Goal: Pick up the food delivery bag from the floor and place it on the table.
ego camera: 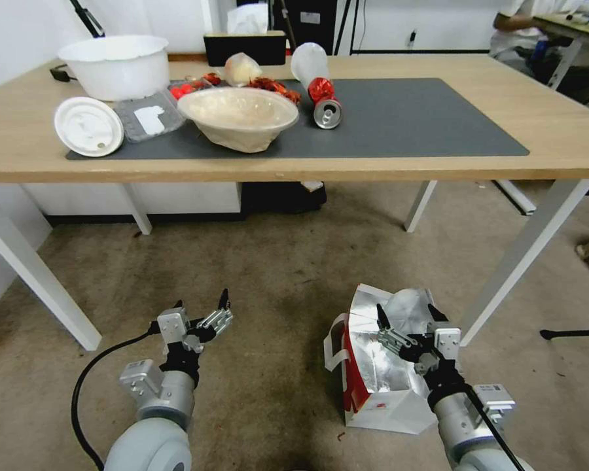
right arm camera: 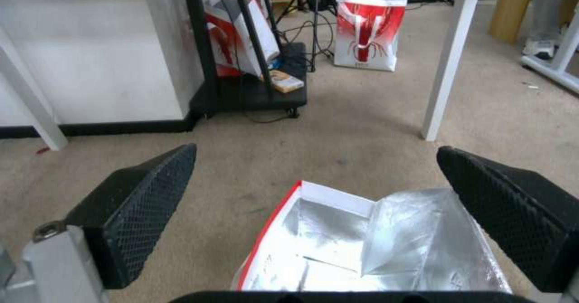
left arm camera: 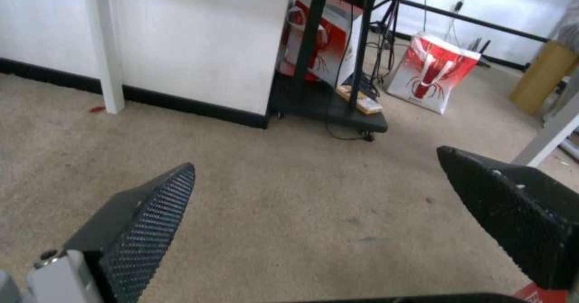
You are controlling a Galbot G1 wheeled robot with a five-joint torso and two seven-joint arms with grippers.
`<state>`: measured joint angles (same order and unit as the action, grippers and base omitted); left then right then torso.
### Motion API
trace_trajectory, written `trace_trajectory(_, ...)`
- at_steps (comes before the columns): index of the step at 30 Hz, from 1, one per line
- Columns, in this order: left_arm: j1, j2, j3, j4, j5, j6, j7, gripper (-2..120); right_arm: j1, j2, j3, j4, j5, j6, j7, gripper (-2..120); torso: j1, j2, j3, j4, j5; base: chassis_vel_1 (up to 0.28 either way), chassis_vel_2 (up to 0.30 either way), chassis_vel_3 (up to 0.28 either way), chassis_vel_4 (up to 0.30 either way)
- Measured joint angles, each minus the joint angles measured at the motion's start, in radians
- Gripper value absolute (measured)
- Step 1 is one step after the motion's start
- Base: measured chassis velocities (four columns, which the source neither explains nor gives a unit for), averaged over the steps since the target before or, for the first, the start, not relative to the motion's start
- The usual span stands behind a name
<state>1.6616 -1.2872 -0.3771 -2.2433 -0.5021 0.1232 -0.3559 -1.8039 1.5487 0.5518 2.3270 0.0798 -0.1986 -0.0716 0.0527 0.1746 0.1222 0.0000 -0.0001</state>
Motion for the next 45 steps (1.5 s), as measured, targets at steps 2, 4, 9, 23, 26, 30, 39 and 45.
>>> trace_trajectory(2, -0.001, 0.000, 0.000, 0.001, 0.000, 0.000, 0.000, 100, 0.001, 0.000, 0.000, -0.001, 0.000, 0.000, 0.000, 100, -0.002, -0.010, -0.007, 0.0000, 0.0000, 0.000, 0.000, 0.000, 0.000)
trace_trajectory(4, -0.002, 0.000, 0.000, 0.001, 0.000, -0.001, -0.001, 100, 0.001, 0.000, 0.000, -0.001, 0.000, -0.001, 0.000, 100, -0.003, -0.015, -0.012, 0.0000, 0.0000, 0.000, 0.000, 0.000, 0.000)
trace_trajectory(9, -0.004, 0.000, -0.001, 0.004, 0.000, -0.002, -0.001, 100, 0.002, 0.000, 0.000, -0.002, 0.003, -0.002, 0.000, 100, -0.006, -0.036, -0.029, 0.0000, 0.0000, 0.000, 0.000, 0.000, 0.000)
trace_trajectory(23, -0.007, -0.004, 0.003, 0.016, 0.011, -0.015, 0.000, 100, 0.001, -0.001, 0.001, -0.002, 0.009, -0.004, 0.001, 100, -0.014, -0.091, -0.077, 0.0000, 0.0001, 0.000, 0.000, 0.000, 0.000)
trace_trajectory(26, -0.008, -0.005, 0.003, 0.016, 0.011, -0.015, 0.000, 100, 0.003, -0.002, 0.001, -0.002, 0.010, -0.005, 0.001, 100, -0.014, -0.098, -0.084, 0.0000, 0.0001, 0.000, 0.000, 0.000, 0.000)
trace_trajectory(30, -0.010, -0.004, 0.003, 0.018, 0.010, -0.015, -0.001, 100, 0.006, -0.002, 0.001, -0.002, 0.011, -0.007, 0.001, 100, -0.015, -0.113, -0.098, 0.0000, 0.0001, 0.000, 0.000, 0.000, 0.000)
trace_trajectory(39, -0.012, -0.003, 0.002, 0.023, 0.004, -0.017, -0.004, 100, 0.004, 0.001, -0.003, -0.005, 0.007, -0.007, 0.001, 100, -0.018, -0.148, -0.122, 0.0000, 0.0000, 0.000, 0.000, 0.000, 0.000)
trace_trajectory(45, -0.012, -0.003, 0.003, 0.023, 0.002, -0.021, -0.005, 100, 0.005, -0.002, -0.002, -0.009, 0.006, -0.007, 0.001, 100, -0.020, -0.152, -0.122, 0.0000, 0.0000, 0.000, 0.000, 0.000, 0.000)
